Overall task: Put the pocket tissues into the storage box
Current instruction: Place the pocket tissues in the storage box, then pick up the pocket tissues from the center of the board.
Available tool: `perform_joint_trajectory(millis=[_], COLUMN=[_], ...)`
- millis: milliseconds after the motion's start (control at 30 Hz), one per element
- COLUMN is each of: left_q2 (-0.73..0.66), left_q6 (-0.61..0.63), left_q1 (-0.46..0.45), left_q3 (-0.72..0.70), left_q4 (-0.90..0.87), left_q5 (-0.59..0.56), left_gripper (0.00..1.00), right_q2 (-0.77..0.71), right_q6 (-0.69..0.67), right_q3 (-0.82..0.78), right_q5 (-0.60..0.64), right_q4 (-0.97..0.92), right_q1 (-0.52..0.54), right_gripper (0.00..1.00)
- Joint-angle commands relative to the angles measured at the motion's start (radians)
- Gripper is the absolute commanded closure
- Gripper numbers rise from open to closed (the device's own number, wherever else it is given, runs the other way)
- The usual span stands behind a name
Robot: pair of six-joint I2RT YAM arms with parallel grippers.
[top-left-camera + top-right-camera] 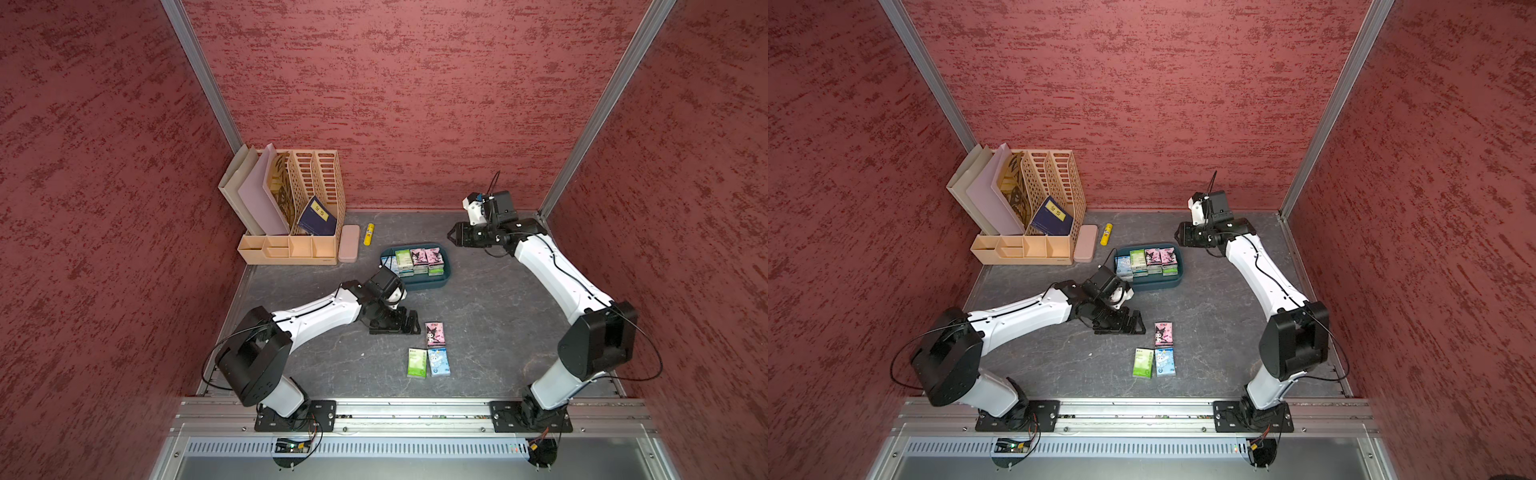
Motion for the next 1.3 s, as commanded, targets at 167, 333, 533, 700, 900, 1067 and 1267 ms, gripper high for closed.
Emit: perform_joint_trajectory(millis=[167, 333, 533, 700, 900, 1067, 1267], left_q2=[0.034, 0.031, 0.077, 0.125, 0.181, 0.243, 0.273], left_q6=[-0.073, -0.103, -0.13, -0.123, -0.115, -0.102, -0.103], left_q1=[-0.079, -0.108, -0.112, -0.115, -0.115, -0.119, -0.11], left_q3=[-0.024, -0.031, -0.02, 0.011, 0.052, 0.092, 0.103], left_q4=[-0.032, -0.073, -0.078, -0.094, -0.117, -0.125, -0.101], left_q5=[0.015, -0.005, -0.008, 0.009, 0.024, 0.048, 0.081], left_gripper=[0.01, 0.07, 0.24, 0.31, 0.37, 0.49, 0.67], right_q2=[0.012, 0.007, -0.001, 0.003, 0.006, 0.012, 0.025], right_q6=[0.008, 0.012, 0.002, -0.018, -0.038, -0.053, -0.078], right_q3=[-0.035, -0.053, -0.066, -0.056, -0.027, 0.002, 0.044], right_q5=[-0.005, -0.002, 0.006, 0.017, 0.03, 0.038, 0.047], right_q4=[-0.018, -0.01, -0.016, -0.038, -0.063, -0.09, -0.138], right_q1=[-0.001, 0.0, -0.001, -0.003, -0.003, -0.006, -0.012], right_gripper=[0.49, 0.49, 0.49, 0.49, 0.49, 0.49, 0.49])
